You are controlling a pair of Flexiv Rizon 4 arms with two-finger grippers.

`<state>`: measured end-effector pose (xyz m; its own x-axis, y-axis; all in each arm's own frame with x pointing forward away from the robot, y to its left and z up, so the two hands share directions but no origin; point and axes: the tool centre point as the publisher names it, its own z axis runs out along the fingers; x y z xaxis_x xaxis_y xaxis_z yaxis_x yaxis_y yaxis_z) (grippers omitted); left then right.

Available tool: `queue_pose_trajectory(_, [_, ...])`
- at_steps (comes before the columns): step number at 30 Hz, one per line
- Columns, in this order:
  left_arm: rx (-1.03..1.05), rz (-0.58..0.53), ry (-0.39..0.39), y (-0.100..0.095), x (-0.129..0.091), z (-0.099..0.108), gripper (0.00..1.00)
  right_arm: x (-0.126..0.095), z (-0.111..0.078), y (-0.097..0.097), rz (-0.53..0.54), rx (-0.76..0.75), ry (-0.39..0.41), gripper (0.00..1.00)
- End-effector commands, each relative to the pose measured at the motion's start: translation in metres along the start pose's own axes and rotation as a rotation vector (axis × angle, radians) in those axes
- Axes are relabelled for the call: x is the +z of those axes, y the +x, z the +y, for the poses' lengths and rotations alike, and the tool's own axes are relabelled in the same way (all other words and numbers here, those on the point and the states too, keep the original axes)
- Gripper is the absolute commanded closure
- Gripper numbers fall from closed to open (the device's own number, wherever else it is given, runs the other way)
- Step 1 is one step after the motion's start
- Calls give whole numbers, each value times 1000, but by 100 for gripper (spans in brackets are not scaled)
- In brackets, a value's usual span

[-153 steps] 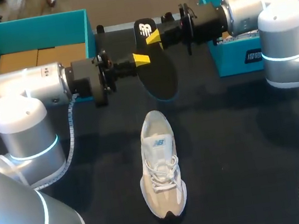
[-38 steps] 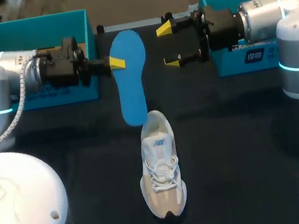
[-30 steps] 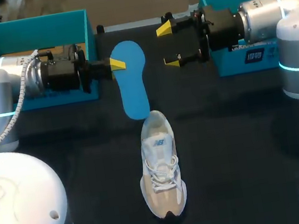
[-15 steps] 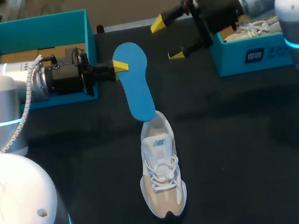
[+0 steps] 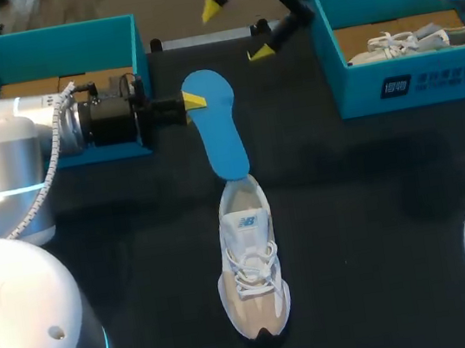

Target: Take the shoe out of the shoebox, open the shoe tongue, remove and reinsert the insole, then place the shoe into the shoebox

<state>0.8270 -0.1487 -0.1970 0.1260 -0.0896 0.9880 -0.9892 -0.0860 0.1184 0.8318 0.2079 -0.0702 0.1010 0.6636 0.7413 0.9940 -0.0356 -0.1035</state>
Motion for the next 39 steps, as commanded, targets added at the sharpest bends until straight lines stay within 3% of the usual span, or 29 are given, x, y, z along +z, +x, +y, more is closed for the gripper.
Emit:
queue_pose_trajectory(1, [0, -1, 1, 0, 0, 1, 100, -2, -7, 18, -445, 25, -26, 0])
queue_pose_trajectory(7, [0, -1, 1, 0, 0, 1, 100, 1, -11, 37, -622, 73, -20, 0])
queue_pose_trajectory(16, [0, -1, 1, 0, 0, 1, 100, 4, -12, 44, -764, 126, -15, 0])
queue_pose_trajectory(20, [0, -1, 1, 0, 0, 1, 100, 7, -18, 56, -840, 128, -53, 0])
queue_pose_trajectory(27, [0, -1, 1, 0, 0, 1, 100, 13, -25, 63, -845, 106, -127, 0])
queue_pose_trajectory(31, [0, -1, 1, 0, 0, 1, 100, 20, -28, 64, -864, 93, -112, 0])
queue_pose_trajectory(39, [0, -1, 1, 0, 0, 1, 100, 18, -35, 56, -707, 47, -120, 0])
